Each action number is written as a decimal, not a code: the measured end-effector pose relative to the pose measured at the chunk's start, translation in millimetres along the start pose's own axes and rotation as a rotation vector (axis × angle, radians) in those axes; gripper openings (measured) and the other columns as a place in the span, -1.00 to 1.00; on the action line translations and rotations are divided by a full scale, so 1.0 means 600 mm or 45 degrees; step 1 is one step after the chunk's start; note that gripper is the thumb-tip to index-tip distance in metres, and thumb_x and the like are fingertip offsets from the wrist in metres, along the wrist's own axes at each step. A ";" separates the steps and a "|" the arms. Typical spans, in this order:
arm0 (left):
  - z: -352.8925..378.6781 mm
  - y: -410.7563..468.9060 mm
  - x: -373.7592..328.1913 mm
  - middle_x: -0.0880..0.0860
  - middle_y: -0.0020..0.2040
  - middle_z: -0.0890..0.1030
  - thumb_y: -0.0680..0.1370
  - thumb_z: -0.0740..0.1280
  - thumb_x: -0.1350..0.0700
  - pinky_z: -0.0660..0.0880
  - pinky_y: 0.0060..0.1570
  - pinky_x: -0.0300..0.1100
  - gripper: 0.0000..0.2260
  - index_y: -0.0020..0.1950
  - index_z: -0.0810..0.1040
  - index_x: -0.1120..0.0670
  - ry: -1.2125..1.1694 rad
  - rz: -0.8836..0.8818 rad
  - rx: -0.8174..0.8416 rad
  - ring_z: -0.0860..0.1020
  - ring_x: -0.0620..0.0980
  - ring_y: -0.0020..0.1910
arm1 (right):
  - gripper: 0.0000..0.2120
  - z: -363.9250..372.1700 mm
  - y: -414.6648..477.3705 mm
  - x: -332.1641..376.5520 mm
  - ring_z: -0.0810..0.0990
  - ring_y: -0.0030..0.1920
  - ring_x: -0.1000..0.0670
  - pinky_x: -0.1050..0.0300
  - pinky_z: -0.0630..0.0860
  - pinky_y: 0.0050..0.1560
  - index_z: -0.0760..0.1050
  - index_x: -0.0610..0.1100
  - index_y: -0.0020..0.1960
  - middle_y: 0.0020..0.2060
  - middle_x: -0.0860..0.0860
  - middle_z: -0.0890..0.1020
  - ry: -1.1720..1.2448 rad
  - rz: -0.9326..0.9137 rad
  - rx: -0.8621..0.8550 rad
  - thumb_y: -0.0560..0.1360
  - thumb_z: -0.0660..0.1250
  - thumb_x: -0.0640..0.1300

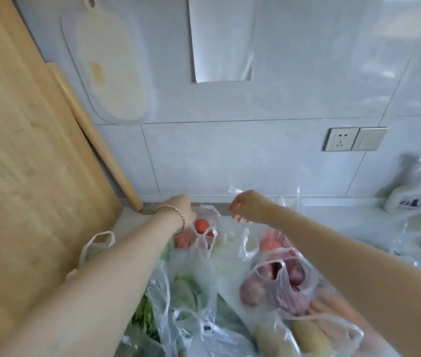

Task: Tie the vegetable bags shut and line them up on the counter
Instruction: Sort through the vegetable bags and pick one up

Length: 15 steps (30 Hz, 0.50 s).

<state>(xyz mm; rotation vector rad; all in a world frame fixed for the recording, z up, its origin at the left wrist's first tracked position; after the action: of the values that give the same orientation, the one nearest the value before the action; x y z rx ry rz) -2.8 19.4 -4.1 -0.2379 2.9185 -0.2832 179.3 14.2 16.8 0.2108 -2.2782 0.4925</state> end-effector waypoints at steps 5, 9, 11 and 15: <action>0.028 0.038 0.052 0.08 -0.24 0.49 0.51 0.16 -0.24 0.43 -0.17 -0.15 -0.57 -0.16 0.49 0.13 0.018 -0.230 0.066 0.50 0.09 -0.19 | -0.75 0.061 0.072 -0.009 0.53 -0.16 0.00 0.20 0.51 -0.12 0.59 -0.20 0.07 -0.10 -0.10 0.65 -0.156 0.039 0.015 0.49 0.19 -0.25; 0.060 0.090 0.081 0.18 -0.26 0.61 0.46 0.18 -0.27 0.51 -0.19 -0.15 -0.53 -0.15 0.52 0.16 -0.420 -0.383 0.231 0.60 0.09 -0.28 | -0.72 0.100 0.136 -0.015 0.51 -0.27 0.03 0.28 0.42 -0.32 0.57 -0.14 0.11 0.09 -0.07 0.62 -0.237 0.082 -0.062 0.49 0.15 -0.23; 0.081 0.111 0.092 0.14 -0.44 0.47 0.44 0.25 -0.21 0.38 -0.40 -0.27 -0.61 -0.22 0.46 0.14 -0.701 -0.492 0.470 0.44 0.02 -0.49 | -0.70 0.120 0.173 -0.020 0.56 -0.02 -0.04 0.19 0.51 -0.09 0.50 -0.11 0.19 0.18 -0.06 0.56 -0.285 0.134 -0.103 0.49 0.17 -0.19; 0.121 0.159 0.100 0.09 -0.48 0.47 0.51 0.24 0.12 0.32 -0.46 -0.28 -0.79 -0.30 0.41 0.16 -0.818 -0.534 0.738 0.43 -0.01 -0.53 | -0.57 0.145 0.229 -0.028 0.36 0.32 -0.11 0.01 0.40 0.23 0.29 -0.14 0.37 0.32 -0.10 0.34 -0.470 0.266 -0.220 0.51 0.20 -0.12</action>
<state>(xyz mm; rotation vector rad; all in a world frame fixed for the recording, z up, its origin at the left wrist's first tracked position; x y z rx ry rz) -58.9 88.3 -104.1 -0.6901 2.0309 -0.9006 91.3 103.6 -88.6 -0.0275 -2.7055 0.3832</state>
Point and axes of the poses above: each hand's wrist, its own y-axis towards the middle knuckle, its own z-axis out of the palm, x = y × z, the point moved 2 cm from there along y, towards the middle knuckle
